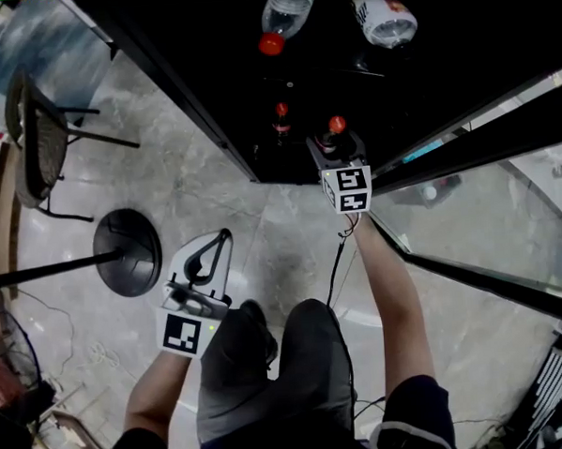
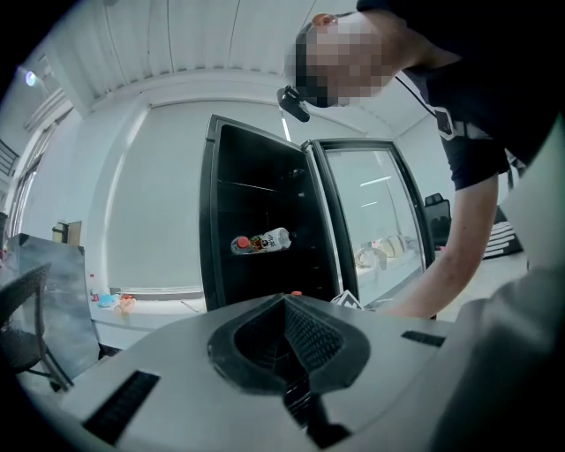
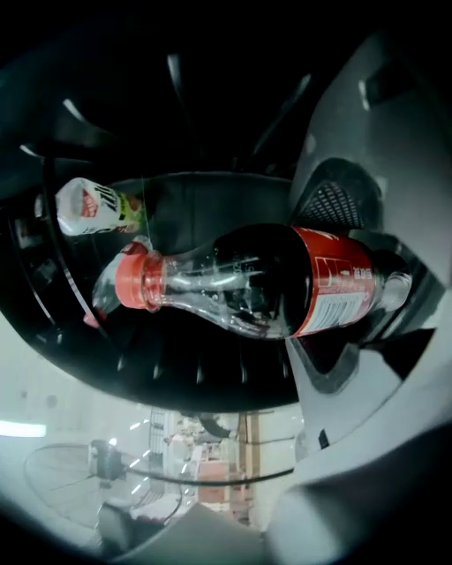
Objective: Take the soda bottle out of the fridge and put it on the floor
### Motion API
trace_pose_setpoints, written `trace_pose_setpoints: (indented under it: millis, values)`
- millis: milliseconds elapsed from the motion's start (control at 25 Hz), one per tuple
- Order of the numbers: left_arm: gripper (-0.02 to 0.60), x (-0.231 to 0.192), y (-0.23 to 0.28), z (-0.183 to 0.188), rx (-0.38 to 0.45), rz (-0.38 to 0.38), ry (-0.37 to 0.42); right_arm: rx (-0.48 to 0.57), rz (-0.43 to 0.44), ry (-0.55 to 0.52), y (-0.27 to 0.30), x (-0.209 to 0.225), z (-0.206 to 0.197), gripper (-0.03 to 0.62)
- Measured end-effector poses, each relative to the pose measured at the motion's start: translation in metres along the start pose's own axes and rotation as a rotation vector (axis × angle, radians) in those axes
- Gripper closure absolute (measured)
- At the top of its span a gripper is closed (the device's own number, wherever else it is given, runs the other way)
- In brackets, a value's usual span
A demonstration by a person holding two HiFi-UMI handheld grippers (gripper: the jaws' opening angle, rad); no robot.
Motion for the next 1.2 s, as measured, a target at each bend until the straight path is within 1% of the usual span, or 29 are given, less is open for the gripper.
trace_pose_setpoints:
  millis: [120, 400, 560, 760, 960, 1200]
  values:
    - [0.558, 0.001, 0.001, -0.004, 0.002, 0.002, 0.003, -0.009, 0.057, 0.023, -0.024, -0.018, -0.013, 0.275]
    - [0.558, 0.005, 0.004, -0.019, 0.003, -0.002, 0.001, -0.029, 0.166, 0.002, -0.069, -0.062, -0.049, 0.275]
    - [0.558, 0.011, 0.006, -0.035, 0.006, -0.011, 0.001, -0.066, 0.216, 0.021, -0.087, -0.079, -0.089, 0.275]
    - [0.558, 0.014, 0.005, -0.062, -0.006, -0.019, 0.009, -0.082, 0.236, 0.043, -0.095, -0.086, -0.135, 0.275]
    - [0.558, 0.003, 0.006, -0.087, -0.001, 0.014, -0.006, -0.106, 0.247, 0.021, -0.097, -0.093, -0.179, 0.275]
    - [0.558, 0.005, 0.005, -0.114, -0.003, 0.004, 0.023, -0.117, 0.242, 0.009, -0.092, -0.101, -0.223, 0.275]
Point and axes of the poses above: the fingertips, and each gripper's own axes: y forward along the fingers, x to its right, z out of its top, the point moved 2 cm from there along -y, backward along the fingers
